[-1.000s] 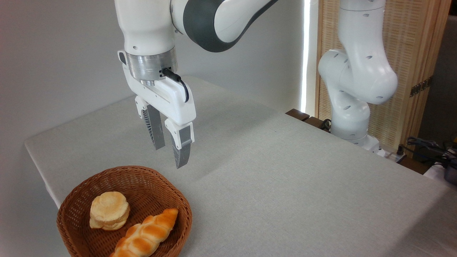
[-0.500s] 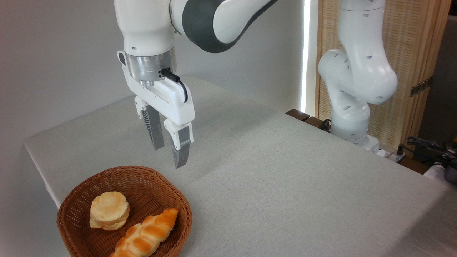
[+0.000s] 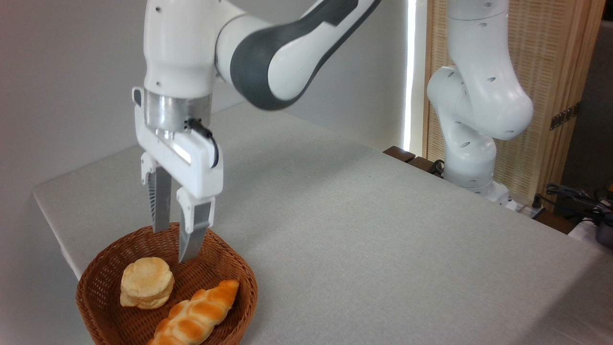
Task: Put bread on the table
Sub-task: 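Lower the open gripper down around the round flat bun, then close the gripper on the round flat bun, then lift the bun out of the basket and carry it over the table, then lower the bun onto the table surface beside the basket, then open the gripper and raise it away from the bun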
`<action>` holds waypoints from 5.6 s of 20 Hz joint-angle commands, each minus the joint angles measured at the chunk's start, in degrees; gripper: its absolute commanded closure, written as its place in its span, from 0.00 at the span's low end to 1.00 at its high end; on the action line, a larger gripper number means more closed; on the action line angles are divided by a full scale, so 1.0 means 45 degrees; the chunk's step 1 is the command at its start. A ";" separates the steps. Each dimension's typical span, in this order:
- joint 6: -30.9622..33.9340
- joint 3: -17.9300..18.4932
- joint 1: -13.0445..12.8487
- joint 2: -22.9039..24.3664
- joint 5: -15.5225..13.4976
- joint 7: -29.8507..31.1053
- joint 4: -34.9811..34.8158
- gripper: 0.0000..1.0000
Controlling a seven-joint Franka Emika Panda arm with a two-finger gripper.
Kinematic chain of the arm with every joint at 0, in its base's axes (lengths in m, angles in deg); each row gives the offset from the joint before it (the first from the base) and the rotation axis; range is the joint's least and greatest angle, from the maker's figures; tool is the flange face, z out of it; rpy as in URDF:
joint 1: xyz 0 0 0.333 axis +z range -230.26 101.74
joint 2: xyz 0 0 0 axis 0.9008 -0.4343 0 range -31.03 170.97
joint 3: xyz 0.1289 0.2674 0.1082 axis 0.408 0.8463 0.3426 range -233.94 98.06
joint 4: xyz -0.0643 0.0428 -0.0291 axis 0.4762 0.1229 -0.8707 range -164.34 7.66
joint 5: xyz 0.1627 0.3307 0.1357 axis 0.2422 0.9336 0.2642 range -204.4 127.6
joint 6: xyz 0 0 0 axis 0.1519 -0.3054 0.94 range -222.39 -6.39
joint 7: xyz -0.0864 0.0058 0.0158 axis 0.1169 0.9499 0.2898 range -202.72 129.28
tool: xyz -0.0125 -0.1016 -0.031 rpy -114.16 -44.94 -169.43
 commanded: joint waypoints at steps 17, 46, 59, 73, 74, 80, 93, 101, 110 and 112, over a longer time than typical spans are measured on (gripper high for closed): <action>-0.2591 -0.0522 -0.0068 -0.1829 -0.0394 -0.0146 0.0182 0.00; -0.2806 -0.0718 0.0069 -0.1908 -0.0355 -0.0302 0.0182 0.46; -0.0584 -0.0620 0.0303 -0.0504 -0.0453 -0.0107 0.0162 0.46; 0.4518 -0.0834 -0.0710 0.2018 -0.0492 0.1785 -0.1749 0.25; 0.4518 -0.0834 -0.1002 0.2018 -0.0492 0.2078 -0.1906 0.24; 0.4499 -0.0834 -0.1337 0.1862 -0.0492 0.2178 -0.2260 0.00; 0.4148 -0.0776 -0.1318 0.1803 -0.0336 0.2120 -0.2084 0.00; 0.3464 0.0278 -0.1142 0.1901 0.0247 0.1886 -0.1011 0.00; 0.3601 0.1099 -0.1142 0.1999 0.0465 0.0850 -0.0658 0.00; 0.3620 0.1099 -0.1162 0.1999 0.0368 0.0870 -0.0658 0.00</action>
